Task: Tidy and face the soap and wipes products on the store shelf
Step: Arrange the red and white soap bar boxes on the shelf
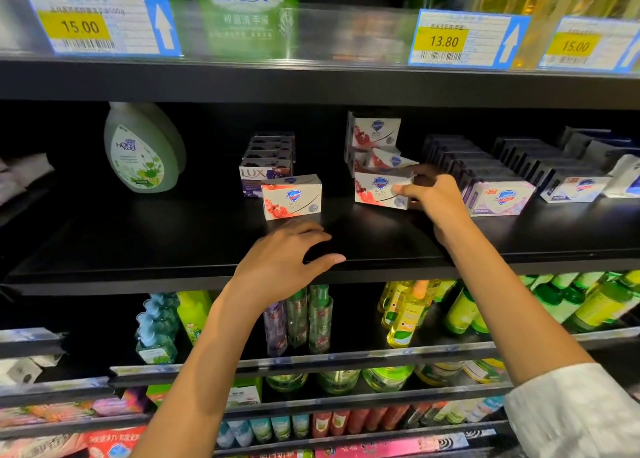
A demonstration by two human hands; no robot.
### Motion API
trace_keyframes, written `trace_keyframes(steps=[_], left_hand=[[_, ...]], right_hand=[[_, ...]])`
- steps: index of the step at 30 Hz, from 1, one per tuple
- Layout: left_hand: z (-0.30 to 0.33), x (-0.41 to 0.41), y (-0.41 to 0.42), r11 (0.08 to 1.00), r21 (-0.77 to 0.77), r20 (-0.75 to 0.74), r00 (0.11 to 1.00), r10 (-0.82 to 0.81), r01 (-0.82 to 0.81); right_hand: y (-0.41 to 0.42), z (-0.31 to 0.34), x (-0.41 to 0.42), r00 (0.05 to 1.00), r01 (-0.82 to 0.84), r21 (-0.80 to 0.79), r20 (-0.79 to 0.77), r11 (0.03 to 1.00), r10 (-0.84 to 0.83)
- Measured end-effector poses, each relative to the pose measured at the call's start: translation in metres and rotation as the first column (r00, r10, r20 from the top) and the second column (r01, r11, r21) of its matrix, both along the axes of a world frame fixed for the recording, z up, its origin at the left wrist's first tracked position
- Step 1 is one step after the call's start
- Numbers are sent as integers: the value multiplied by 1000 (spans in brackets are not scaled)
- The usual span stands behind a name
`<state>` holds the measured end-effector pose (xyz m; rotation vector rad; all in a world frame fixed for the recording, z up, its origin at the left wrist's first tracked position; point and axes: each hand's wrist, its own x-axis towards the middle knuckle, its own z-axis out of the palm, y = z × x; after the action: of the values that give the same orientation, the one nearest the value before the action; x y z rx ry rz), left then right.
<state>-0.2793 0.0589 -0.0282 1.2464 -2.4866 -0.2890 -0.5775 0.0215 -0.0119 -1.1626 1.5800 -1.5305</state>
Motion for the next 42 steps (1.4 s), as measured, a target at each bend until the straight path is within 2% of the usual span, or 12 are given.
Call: trace_keyframes(steps=[9, 14, 21, 24, 26, 30, 33, 37, 42], left_hand=[[0, 0, 0, 1000, 3, -8, 1000, 7, -7], [-1, 1, -1, 1000, 4, -32, 999, 1, 0], [4, -1, -5, 992, 120, -241, 969, 61, -32], [13, -13, -5, 961, 275, -472, 869, 151, -18], [19, -23, -5, 939, 345, -564, 803, 195, 14], [31, -44, -9, 835, 507, -742, 601, 296, 215], [32, -52, -14, 767, 548, -794, 494, 353, 333], [21, -52, -14, 713, 537, -836, 399, 377, 451], [21, -49, -12, 682, 542, -840, 342, 422, 491]], right_hand=[[6, 5, 3, 999, -19, 19, 27, 1000, 18], [19, 10, 9, 982, -93, -31, 160, 995, 97], [40, 11, 16, 948, -232, -80, 206, 969, 244], [47, 7, 19, 930, -294, -95, 201, 951, 307], [49, 4, 20, 919, -320, -112, 203, 941, 337], [53, 1, 20, 911, -356, -133, 171, 925, 375], [56, 1, 20, 911, -354, -152, 168, 923, 377], [59, -2, 20, 926, -327, -161, 143, 931, 349], [63, 0, 23, 920, -334, -174, 155, 927, 360]])
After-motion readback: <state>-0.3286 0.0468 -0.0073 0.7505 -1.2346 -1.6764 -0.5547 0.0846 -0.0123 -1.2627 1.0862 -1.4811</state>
